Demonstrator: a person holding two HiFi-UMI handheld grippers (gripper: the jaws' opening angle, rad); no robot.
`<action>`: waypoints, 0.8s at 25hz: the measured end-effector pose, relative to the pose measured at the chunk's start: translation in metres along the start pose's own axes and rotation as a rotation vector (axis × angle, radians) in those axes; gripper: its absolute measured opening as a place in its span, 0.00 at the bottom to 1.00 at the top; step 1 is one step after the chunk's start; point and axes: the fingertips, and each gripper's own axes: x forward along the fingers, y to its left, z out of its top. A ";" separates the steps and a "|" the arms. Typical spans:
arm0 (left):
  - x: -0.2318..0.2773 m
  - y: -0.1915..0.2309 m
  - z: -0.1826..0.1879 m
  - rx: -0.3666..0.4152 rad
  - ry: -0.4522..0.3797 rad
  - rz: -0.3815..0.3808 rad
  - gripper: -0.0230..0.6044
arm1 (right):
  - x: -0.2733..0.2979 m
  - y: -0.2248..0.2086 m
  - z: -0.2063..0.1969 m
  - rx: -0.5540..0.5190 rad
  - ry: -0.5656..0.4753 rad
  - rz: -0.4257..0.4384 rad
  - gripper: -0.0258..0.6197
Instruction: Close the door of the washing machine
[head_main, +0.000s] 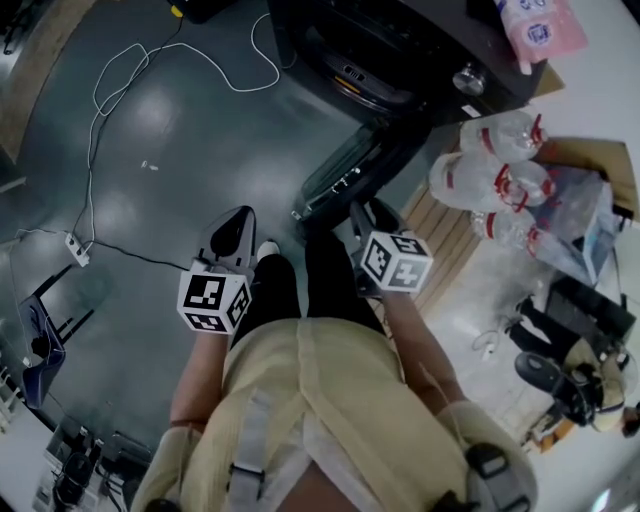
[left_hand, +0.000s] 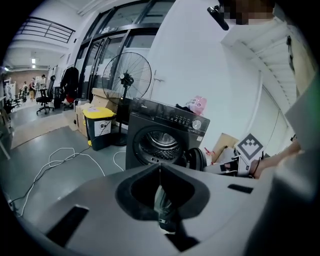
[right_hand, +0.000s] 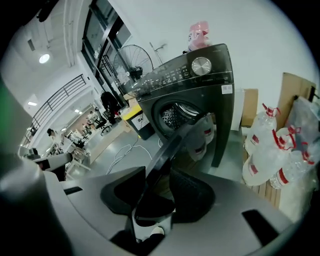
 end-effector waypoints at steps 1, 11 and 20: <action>0.001 0.000 0.001 -0.002 0.001 0.007 0.02 | 0.000 -0.001 0.000 0.011 0.003 0.001 0.26; 0.017 -0.006 0.007 0.000 0.012 0.059 0.02 | 0.007 -0.001 0.003 0.084 0.058 0.047 0.26; 0.025 -0.006 0.016 -0.012 0.011 0.109 0.02 | 0.026 0.013 0.014 0.165 0.063 0.084 0.25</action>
